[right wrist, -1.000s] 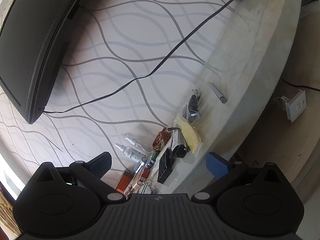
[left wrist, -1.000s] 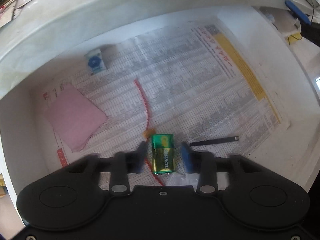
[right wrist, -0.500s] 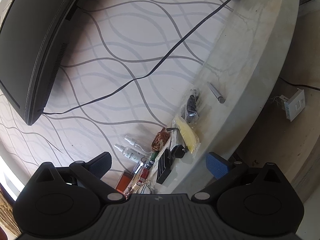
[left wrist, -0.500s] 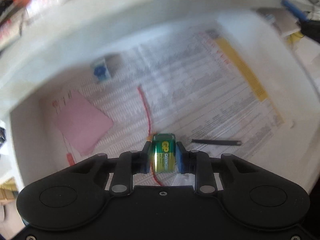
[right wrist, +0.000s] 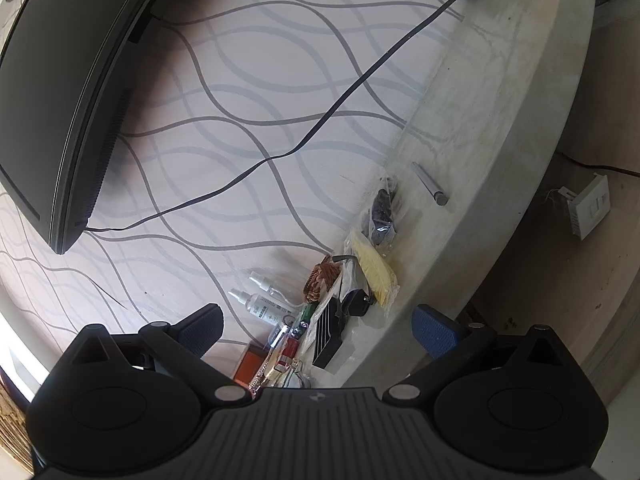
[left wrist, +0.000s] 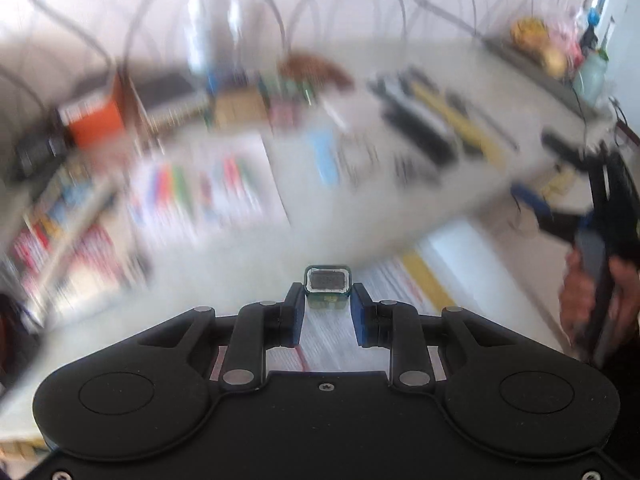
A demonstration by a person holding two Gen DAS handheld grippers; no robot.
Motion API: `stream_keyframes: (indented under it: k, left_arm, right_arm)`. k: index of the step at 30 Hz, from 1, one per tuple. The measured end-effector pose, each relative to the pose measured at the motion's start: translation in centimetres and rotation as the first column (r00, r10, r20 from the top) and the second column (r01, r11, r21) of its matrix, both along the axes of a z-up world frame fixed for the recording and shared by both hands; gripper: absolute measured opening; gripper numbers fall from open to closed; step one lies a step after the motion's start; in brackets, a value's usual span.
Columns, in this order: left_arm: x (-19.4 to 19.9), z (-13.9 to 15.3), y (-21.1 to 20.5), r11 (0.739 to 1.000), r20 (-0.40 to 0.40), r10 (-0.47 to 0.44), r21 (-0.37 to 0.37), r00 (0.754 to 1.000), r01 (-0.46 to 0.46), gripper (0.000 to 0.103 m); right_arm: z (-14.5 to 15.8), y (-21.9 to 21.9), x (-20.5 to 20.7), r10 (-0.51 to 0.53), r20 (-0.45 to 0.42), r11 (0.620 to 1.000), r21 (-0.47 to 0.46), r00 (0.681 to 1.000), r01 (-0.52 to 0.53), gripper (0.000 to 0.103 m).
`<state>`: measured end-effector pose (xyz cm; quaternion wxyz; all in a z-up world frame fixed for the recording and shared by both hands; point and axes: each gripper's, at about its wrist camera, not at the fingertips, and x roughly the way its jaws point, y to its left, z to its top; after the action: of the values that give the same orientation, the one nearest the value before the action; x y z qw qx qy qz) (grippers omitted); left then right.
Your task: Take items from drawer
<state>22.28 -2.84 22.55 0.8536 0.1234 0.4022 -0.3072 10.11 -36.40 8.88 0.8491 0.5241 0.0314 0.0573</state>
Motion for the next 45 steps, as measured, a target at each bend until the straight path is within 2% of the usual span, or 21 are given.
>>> stream_keyframes:
  k: [4,9,14,19,22,26,28,29,30,33,37,39,42,45]
  left_arm:
    - [3.2,2.7,-1.4,0.999,0.076,-0.003,-0.037,0.997,0.006,0.024]
    - [7.8,3.3,-5.1,0.996,0.072,-0.038,-0.078,0.997,0.043,0.024]
    - [11.3,1.8,-9.8,0.998,0.026,-0.068,0.003,0.997,0.068,0.024]
    - [13.6,-0.5,-12.6,0.994,0.006,-0.055,0.092,0.998,0.054,0.024]
    - [14.8,-1.2,-13.2,0.995,0.008,-0.03,0.1,1.0,0.03,0.024]
    - [15.7,-1.4,-13.2,0.998,-0.019,-0.009,0.068,1.0,0.01,0.024]
    - [15.6,-1.2,-13.0,0.998,-0.024,-0.008,0.057,1.0,0.009,0.031]
    - [15.4,-1.0,-12.9,0.998,-0.029,-0.001,0.057,1.0,0.003,0.043]
    - [15.2,-0.8,-12.6,0.999,-0.032,0.003,0.049,0.999,-0.002,0.047]
    - [13.1,0.7,-10.9,0.999,-0.007,-0.034,-0.035,0.999,0.034,0.047]
    - [7.2,1.6,-7.4,0.975,0.015,-0.183,-0.125,0.983,0.183,0.047]
    - [4.1,0.7,-5.5,0.956,-0.017,-0.268,-0.129,0.963,0.263,0.047]
    - [0.6,-2.4,-2.9,0.946,-0.11,-0.316,-0.106,0.942,0.305,0.049]
    - [-0.9,-6.8,-0.4,0.983,-0.229,-0.183,-0.055,0.956,0.175,0.055]
  right_arm:
    - [0.0,0.0,0.0,-0.003,0.004,1.0,0.004,1.0,0.003,0.103]
    - [0.0,-0.2,-0.3,-0.01,0.016,1.0,0.015,1.0,0.01,0.103]
    - [-0.1,-0.3,-0.3,-0.007,0.023,1.0,0.027,1.0,0.007,0.103]
    - [-0.3,-0.6,-0.4,-0.004,0.033,0.999,0.044,0.999,0.002,0.103]
    - [-0.4,-0.7,-0.5,-0.002,0.039,0.998,0.055,0.999,0.0,0.103]
    - [-0.4,-0.7,-0.5,0.007,0.038,0.998,0.059,0.999,-0.009,0.103]
    - [-0.4,-0.7,-0.4,0.01,0.035,0.998,0.056,0.999,-0.012,0.103]
    - [-0.4,-0.7,-0.4,0.012,0.034,0.998,0.056,0.999,-0.014,0.103]
    - [-0.4,-0.7,-0.4,0.013,0.034,0.998,0.056,0.999,-0.015,0.103]
    - [-0.4,-0.7,-0.4,0.016,0.035,0.998,0.059,0.999,-0.018,0.103]
    - [-0.4,-0.7,-0.5,0.015,0.039,0.998,0.063,0.999,-0.018,0.103]
    - [-0.4,-0.7,-0.4,0.016,0.036,0.998,0.061,0.999,-0.018,0.103]
    - [-0.3,-0.5,-0.3,0.024,0.026,0.998,0.052,0.999,-0.025,0.103]
    - [-0.1,-0.2,-0.2,0.025,0.016,0.999,0.027,1.0,-0.025,0.103]
